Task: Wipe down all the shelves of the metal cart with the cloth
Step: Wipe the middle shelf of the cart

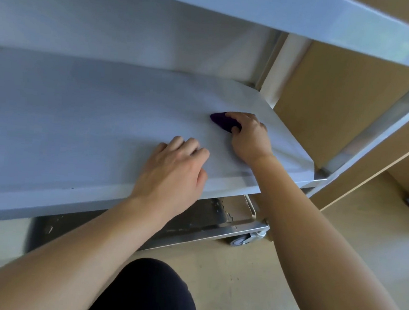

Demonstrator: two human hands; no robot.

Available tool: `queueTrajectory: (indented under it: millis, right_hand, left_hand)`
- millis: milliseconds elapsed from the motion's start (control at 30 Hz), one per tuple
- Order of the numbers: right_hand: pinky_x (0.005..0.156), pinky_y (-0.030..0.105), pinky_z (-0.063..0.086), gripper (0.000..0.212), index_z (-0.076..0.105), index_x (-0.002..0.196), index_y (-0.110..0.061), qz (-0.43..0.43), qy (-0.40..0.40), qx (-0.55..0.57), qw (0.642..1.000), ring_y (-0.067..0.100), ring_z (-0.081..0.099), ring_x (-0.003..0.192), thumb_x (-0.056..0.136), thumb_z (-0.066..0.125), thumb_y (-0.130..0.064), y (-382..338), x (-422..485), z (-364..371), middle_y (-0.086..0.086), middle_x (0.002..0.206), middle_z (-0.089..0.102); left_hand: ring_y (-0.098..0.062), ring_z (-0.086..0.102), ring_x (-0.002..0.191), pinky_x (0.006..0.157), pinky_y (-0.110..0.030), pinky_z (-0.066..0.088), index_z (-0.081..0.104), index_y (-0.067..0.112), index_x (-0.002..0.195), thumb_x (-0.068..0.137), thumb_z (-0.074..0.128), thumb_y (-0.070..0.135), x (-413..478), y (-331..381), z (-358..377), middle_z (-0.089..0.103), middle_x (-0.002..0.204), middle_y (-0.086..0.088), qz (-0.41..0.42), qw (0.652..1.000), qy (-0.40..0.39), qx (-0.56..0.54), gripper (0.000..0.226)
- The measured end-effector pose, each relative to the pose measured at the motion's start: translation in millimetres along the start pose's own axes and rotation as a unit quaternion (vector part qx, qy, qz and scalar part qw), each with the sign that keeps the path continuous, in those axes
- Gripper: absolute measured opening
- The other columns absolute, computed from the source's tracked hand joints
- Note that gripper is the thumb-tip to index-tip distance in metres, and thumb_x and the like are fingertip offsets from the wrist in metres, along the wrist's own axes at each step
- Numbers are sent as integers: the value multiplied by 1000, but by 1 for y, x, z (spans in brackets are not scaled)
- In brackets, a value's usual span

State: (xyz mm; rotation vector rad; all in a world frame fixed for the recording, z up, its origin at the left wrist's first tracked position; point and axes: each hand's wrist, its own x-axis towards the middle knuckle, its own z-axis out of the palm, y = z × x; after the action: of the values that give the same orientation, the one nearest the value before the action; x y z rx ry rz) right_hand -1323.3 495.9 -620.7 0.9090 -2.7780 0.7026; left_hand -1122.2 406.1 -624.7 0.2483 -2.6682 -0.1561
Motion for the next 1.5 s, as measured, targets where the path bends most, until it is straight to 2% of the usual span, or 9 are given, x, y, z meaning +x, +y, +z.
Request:
queueTrajectory:
  millis: [167,300,400,533,633,767,1100,1200,1500]
  right_hand:
    - [104,39,41,49,53,135,-34,67,10,-15,998,32,40,133,96,37,-10,26,34,-7,2,144,49]
    - [108,41,39,45,54,134,-36,112,-4,-30,993,34,42,130,95,41,-16,14,64,-6,5,140,51]
    - [105,41,42,37,56,132,-38,61,-30,-16,998,35,47,127,98,42,-30,-18,73,5,7,138,54]
    - [109,36,39,46,56,134,-33,-73,-71,10,995,29,46,131,95,45,-13,-55,54,26,1,142,53]
    - [111,34,36,48,53,137,-30,-87,-47,-2,995,27,44,132,95,44,-10,-42,34,25,-1,144,50]
    - [107,39,43,47,57,130,-42,-6,-21,1,1000,26,48,129,95,38,-16,-2,40,5,-2,141,54]
    - [97,44,48,39,56,124,-50,101,-23,-11,995,35,47,124,94,39,-31,5,112,3,6,130,56]
    - [101,47,46,38,56,127,-46,61,-46,-4,997,35,48,124,95,40,-34,-7,124,13,8,133,56]
    - [108,18,26,47,59,133,-16,-251,-114,29,961,20,49,129,90,49,0,-50,47,25,4,137,57]
  left_hand:
    - [-23,48,102,87,-38,40,58,18,105,89,37,21,0,3,4,53,114,0,-19,999,-1,-36,27]
    - [-21,42,92,76,-35,42,61,19,97,86,48,19,-3,5,3,56,109,1,-43,998,25,-46,17]
    - [-17,33,88,68,-32,39,62,21,93,83,53,17,-5,5,3,58,105,2,-49,997,34,-39,14]
    - [-17,31,86,67,-31,36,61,20,93,83,51,16,-4,1,1,57,104,2,-44,998,36,-37,14]
    - [-22,44,90,75,-34,41,60,20,96,85,43,18,-3,-2,1,55,108,2,-46,998,15,-47,20]
    - [-24,50,96,84,-37,42,60,20,100,88,39,20,-2,-2,1,54,113,3,-40,998,1,-58,24]
    - [-16,40,89,71,-29,42,62,24,91,83,39,21,-4,1,0,58,105,6,-50,997,30,-50,25]
    - [-17,46,84,68,-28,44,62,24,87,81,48,19,-4,1,0,59,100,6,-51,998,32,-32,17]
    - [-18,39,84,70,-30,40,63,20,91,82,49,18,-4,0,-2,59,101,4,-53,998,37,-24,16]
